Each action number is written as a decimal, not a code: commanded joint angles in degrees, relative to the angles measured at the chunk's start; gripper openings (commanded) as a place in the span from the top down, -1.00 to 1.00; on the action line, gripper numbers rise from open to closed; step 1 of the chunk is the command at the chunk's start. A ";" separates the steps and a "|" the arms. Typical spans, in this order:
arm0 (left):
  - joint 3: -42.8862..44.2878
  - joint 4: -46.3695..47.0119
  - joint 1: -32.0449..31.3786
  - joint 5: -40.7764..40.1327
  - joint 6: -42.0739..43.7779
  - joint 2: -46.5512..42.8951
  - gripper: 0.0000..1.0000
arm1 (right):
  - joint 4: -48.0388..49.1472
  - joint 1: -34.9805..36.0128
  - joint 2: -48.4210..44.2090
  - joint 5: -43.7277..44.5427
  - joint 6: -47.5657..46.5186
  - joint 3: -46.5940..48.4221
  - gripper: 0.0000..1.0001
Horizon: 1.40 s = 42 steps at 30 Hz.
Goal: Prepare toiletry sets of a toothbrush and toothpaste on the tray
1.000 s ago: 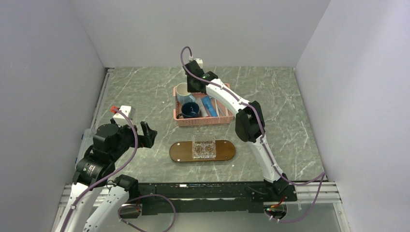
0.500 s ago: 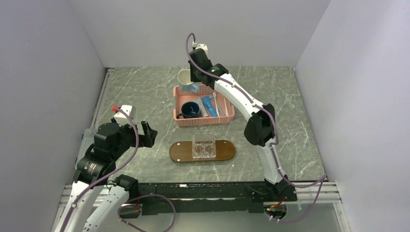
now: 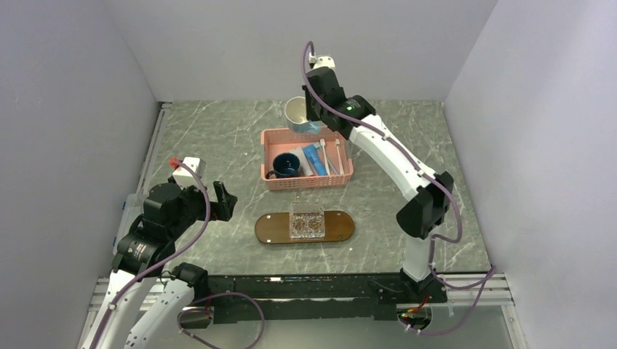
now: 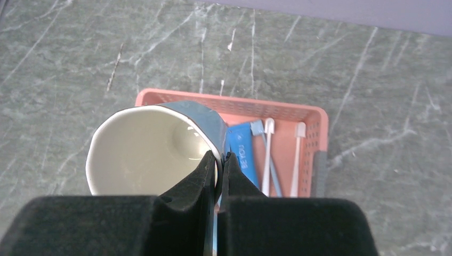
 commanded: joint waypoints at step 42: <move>0.14 1.32 0.06 -2.09 0.37 0.39 -0.99 | -4.10 -0.09 -51.41 -9.70 9.26 -59.44 1.00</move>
